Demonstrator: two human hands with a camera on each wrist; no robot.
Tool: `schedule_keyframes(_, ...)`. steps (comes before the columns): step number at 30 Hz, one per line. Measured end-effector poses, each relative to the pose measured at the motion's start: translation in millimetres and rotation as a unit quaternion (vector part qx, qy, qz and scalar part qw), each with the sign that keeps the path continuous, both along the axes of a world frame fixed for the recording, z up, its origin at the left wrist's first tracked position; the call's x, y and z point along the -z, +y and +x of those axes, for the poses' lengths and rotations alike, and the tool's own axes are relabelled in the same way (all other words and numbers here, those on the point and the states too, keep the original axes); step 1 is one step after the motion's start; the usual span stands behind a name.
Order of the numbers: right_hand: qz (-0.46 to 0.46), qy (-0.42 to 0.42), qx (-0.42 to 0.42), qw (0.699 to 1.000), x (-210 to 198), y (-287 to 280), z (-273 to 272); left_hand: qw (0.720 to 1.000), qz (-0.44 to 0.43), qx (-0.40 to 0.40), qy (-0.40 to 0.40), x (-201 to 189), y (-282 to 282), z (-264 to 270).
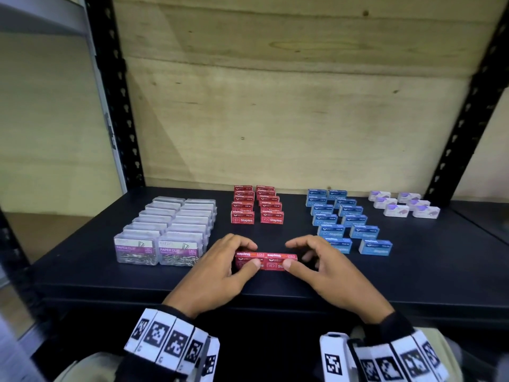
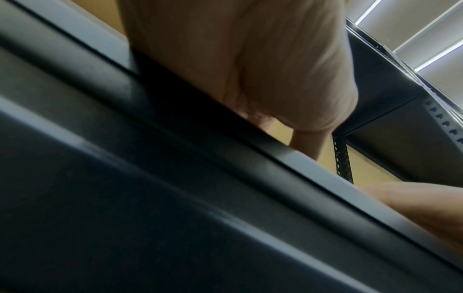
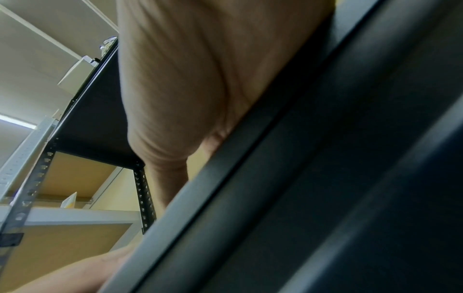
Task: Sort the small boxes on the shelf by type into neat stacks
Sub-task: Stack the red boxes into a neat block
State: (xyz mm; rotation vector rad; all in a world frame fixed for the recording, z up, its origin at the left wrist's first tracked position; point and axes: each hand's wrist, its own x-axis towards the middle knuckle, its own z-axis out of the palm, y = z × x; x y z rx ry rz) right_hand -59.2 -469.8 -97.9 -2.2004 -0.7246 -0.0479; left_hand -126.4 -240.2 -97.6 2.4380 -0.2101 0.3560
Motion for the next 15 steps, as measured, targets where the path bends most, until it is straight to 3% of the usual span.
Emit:
schedule_keyframes(4, 0.009, 0.033, -0.006, 0.999, -18.5, -3.1, -1.8, 0.999, -0.039, -0.012, 0.026, -10.3, -1.0, 3.1)
schedule_keyframes(9, 0.046, 0.014, -0.046, 0.998, -91.7, -1.3, -10.7, 0.999, 0.014, -0.022, 0.021, -62.1, -8.0, 8.6)
schedule_keyframes(12, 0.020, -0.018, -0.060, 0.998, -129.7, 11.0, 9.5, 0.993, 0.104, -0.025, 0.042, -106.1, -6.3, 29.4)
schedule_keyframes(15, -0.100, -0.030, -0.060, 0.993, -146.0, 28.0, 51.5, 0.970, 0.227, -0.029, 0.083, -137.5, 2.2, 62.7)
